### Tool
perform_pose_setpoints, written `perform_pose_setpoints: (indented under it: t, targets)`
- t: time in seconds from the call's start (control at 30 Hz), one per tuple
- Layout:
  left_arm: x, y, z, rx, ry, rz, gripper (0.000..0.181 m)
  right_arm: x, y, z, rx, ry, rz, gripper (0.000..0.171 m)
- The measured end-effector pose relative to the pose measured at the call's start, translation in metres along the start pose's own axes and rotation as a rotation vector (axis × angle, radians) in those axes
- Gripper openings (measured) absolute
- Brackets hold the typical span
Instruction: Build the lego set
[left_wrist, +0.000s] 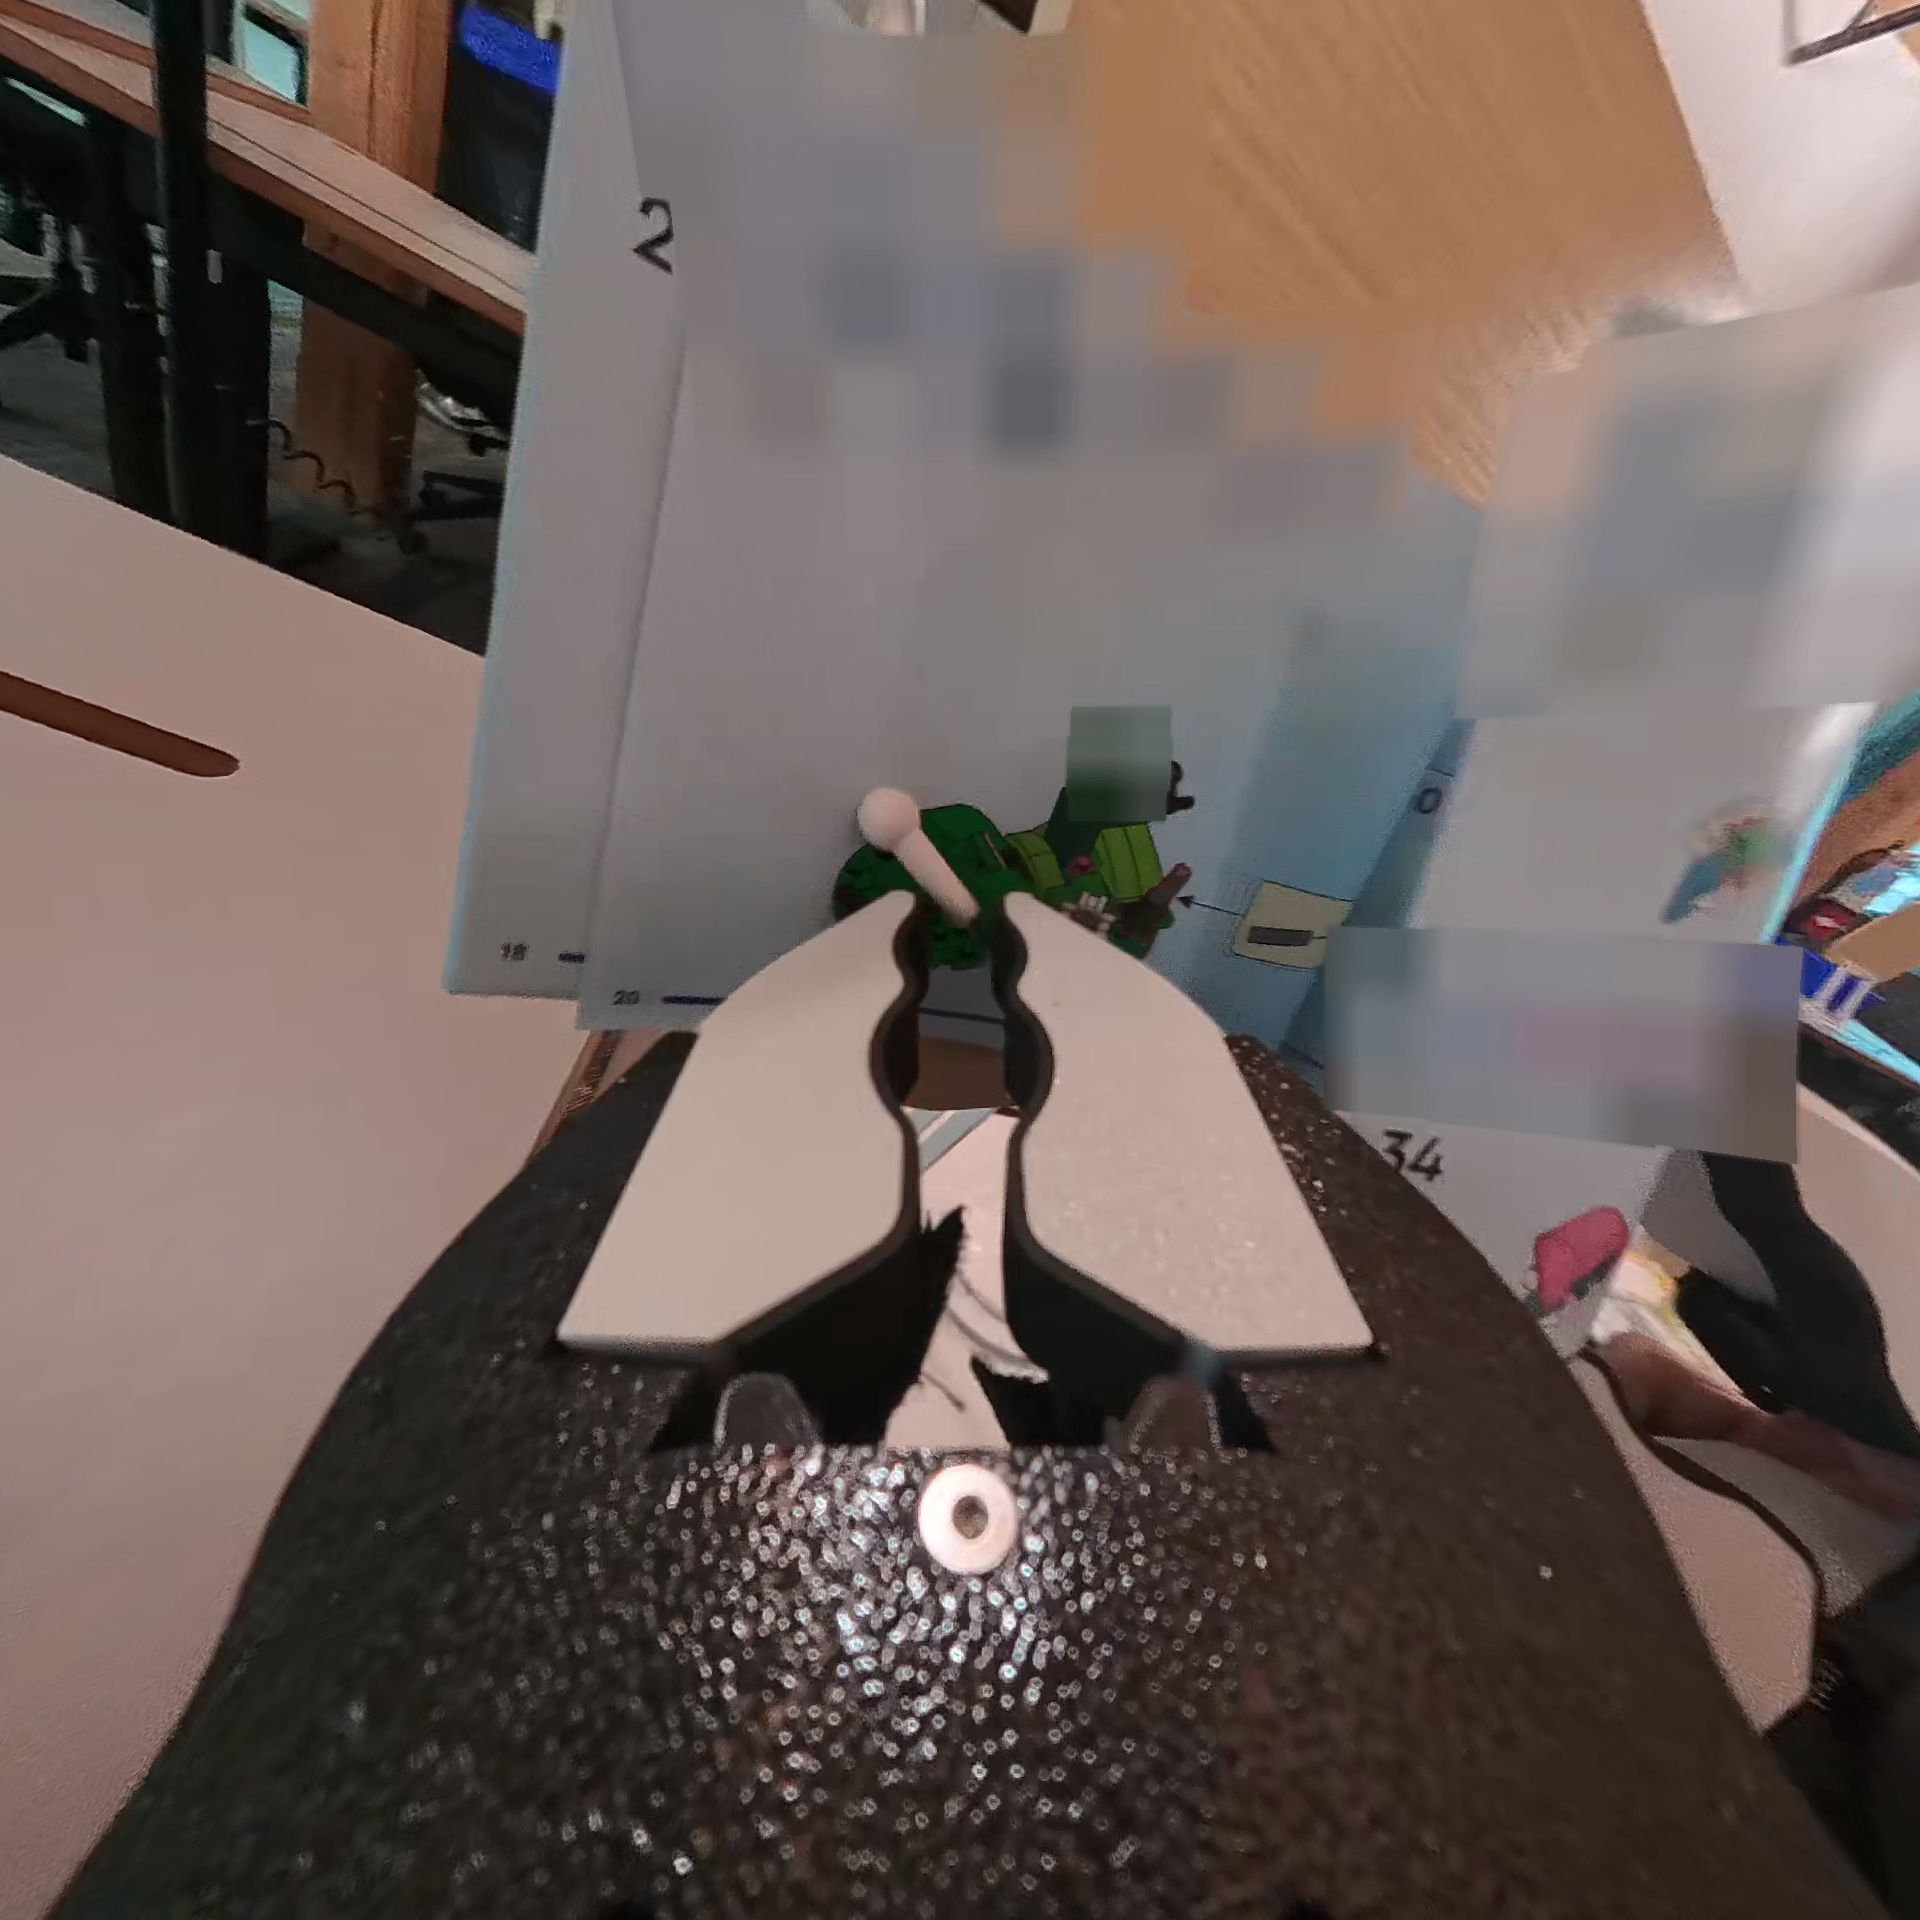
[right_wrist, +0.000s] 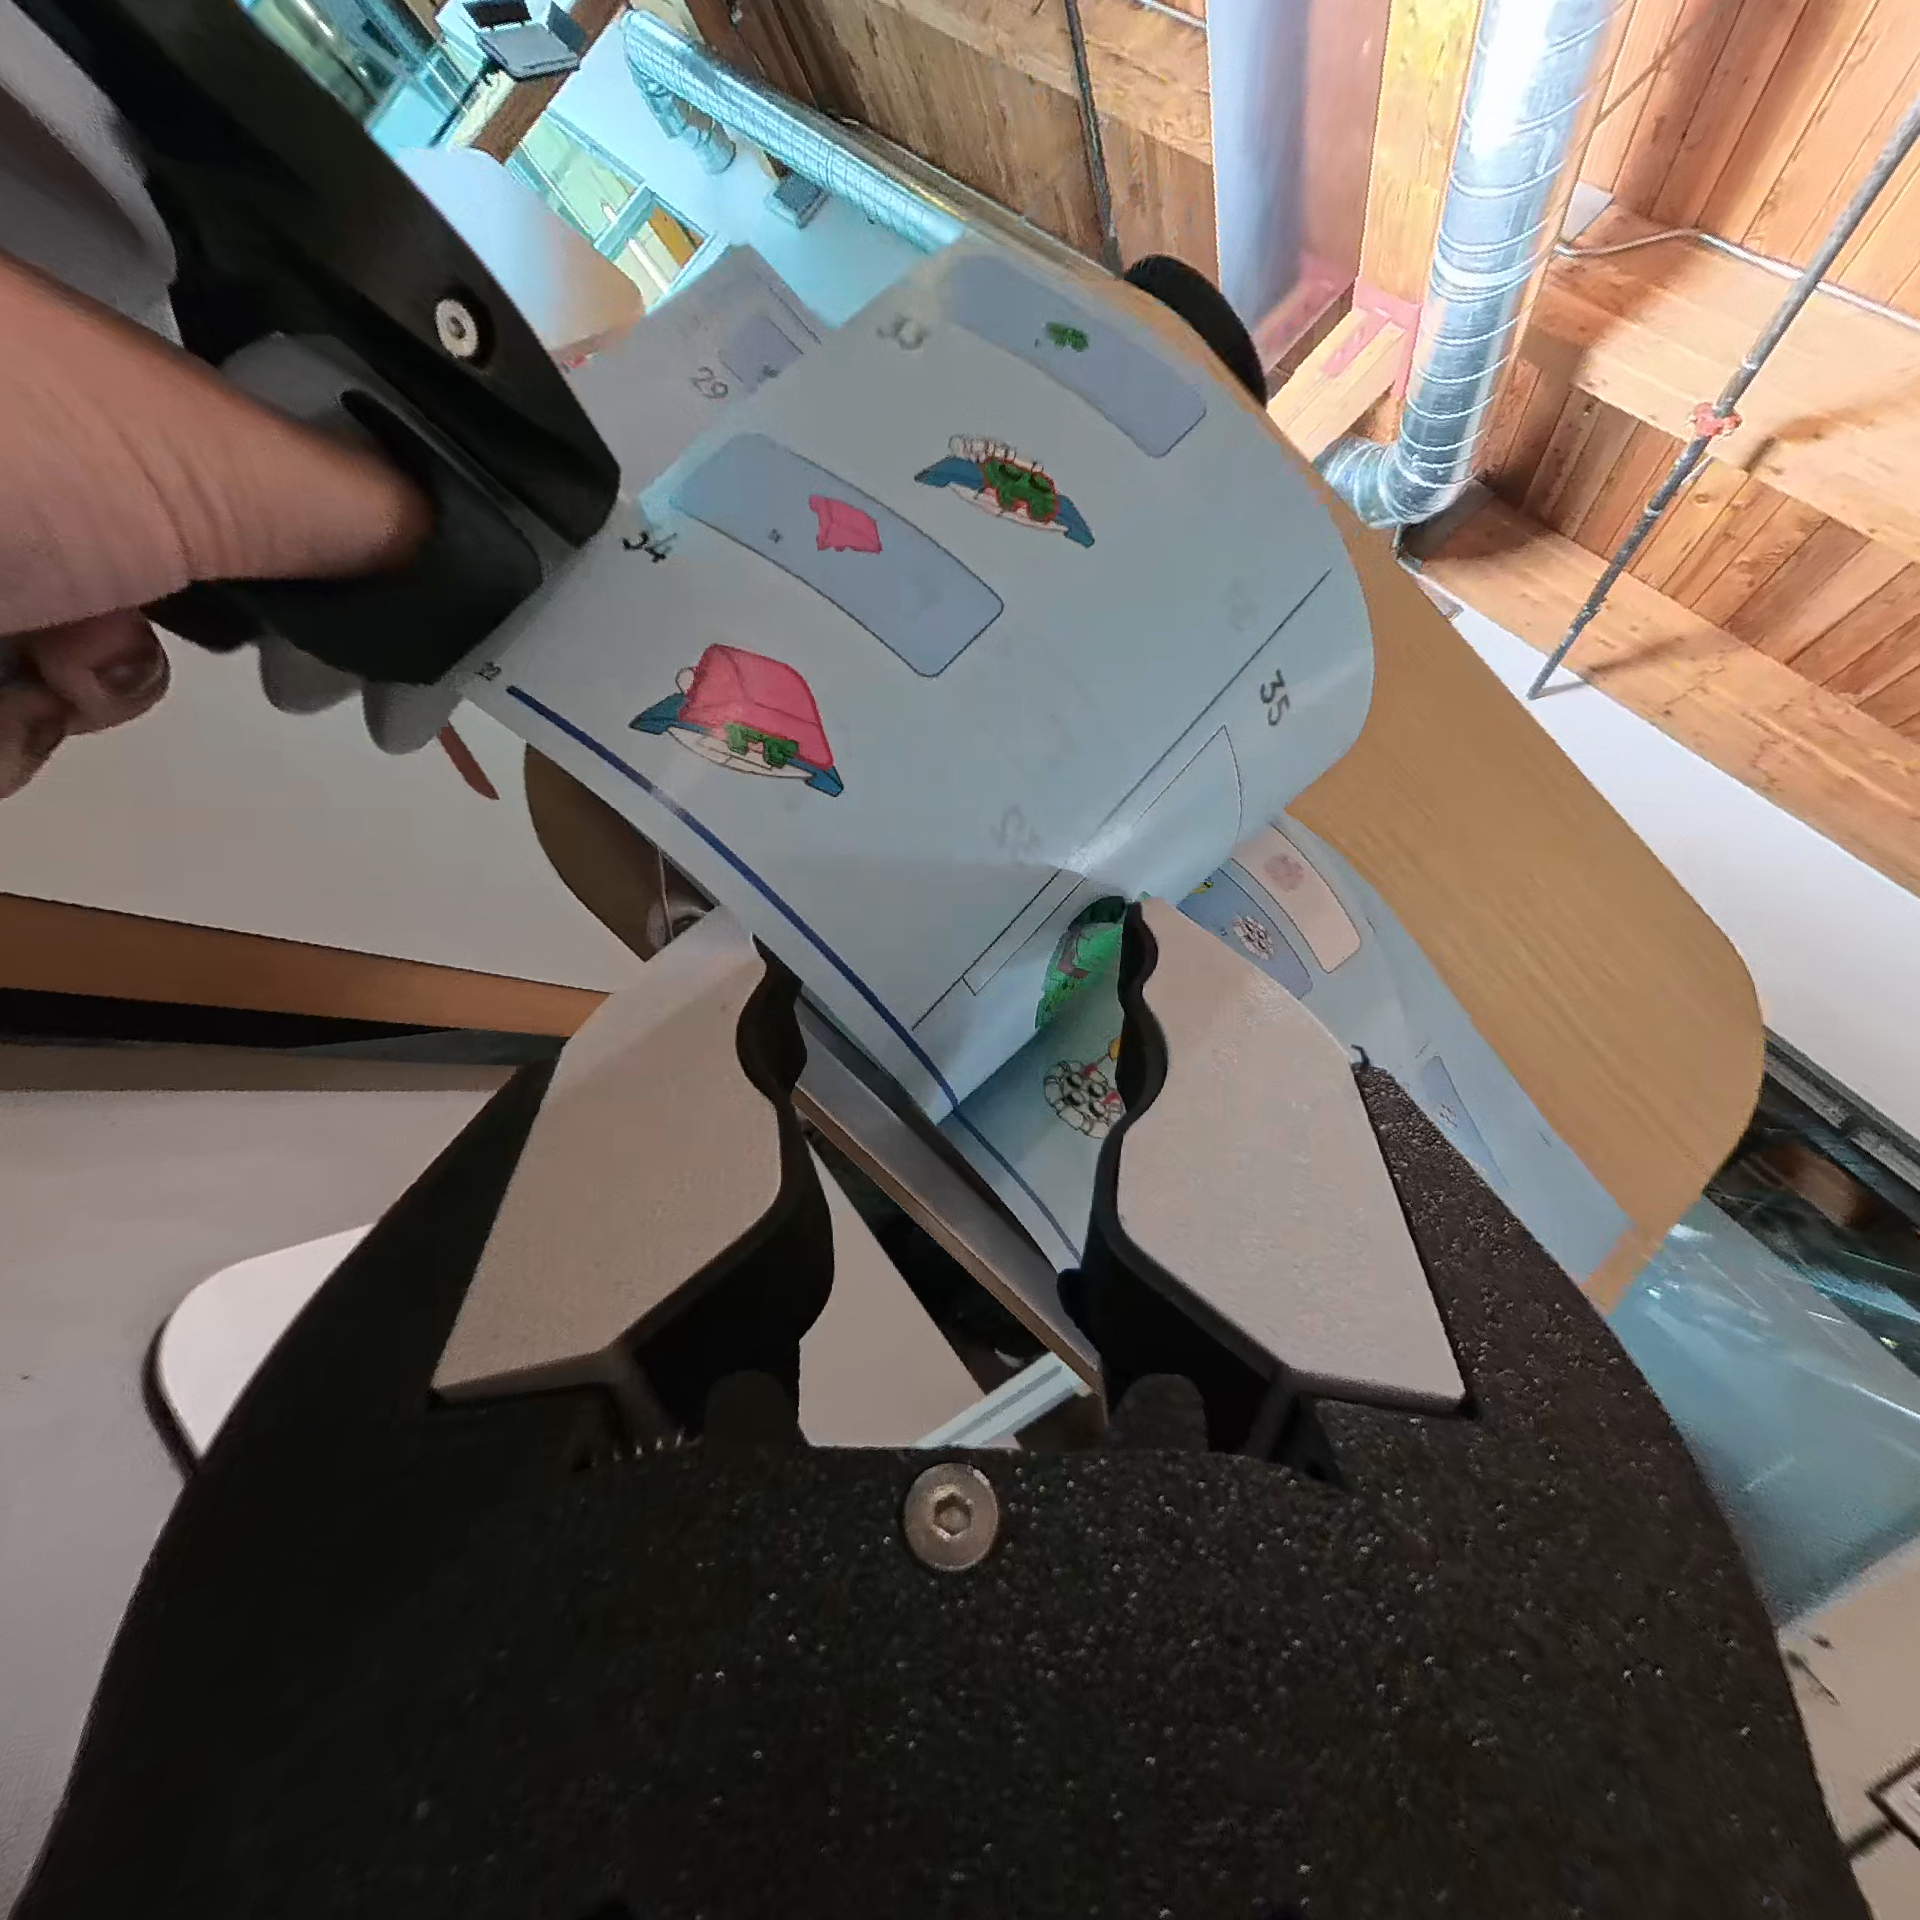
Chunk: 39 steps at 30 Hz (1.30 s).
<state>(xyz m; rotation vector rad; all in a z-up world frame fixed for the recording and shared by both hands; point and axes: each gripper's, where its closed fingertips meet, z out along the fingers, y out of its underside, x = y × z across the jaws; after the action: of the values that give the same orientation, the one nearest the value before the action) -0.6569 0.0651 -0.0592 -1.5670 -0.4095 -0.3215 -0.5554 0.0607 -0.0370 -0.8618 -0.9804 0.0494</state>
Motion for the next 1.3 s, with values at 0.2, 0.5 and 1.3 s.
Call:
perform_pose_setpoints:
  t: [0.2, 0.5, 1.3]
  targets:
    - [-0.004, 0.003, -0.003, 0.053, 0.075, -0.172, 0.008, -0.009, -0.006, 0.010, -0.021, -0.065, 0.011, 0.054]
    - [-0.024, 0.031, -0.010, 0.172, 0.162, -0.577, 0.008, -0.019, -0.007, 0.029, -0.084, -0.151, 0.053, 0.054]
    - [-0.021, 0.044, -0.021, 0.349, 0.397, -0.883, 0.006, -0.037, 0.013, 0.016, -0.152, -0.411, 0.215, 0.027]
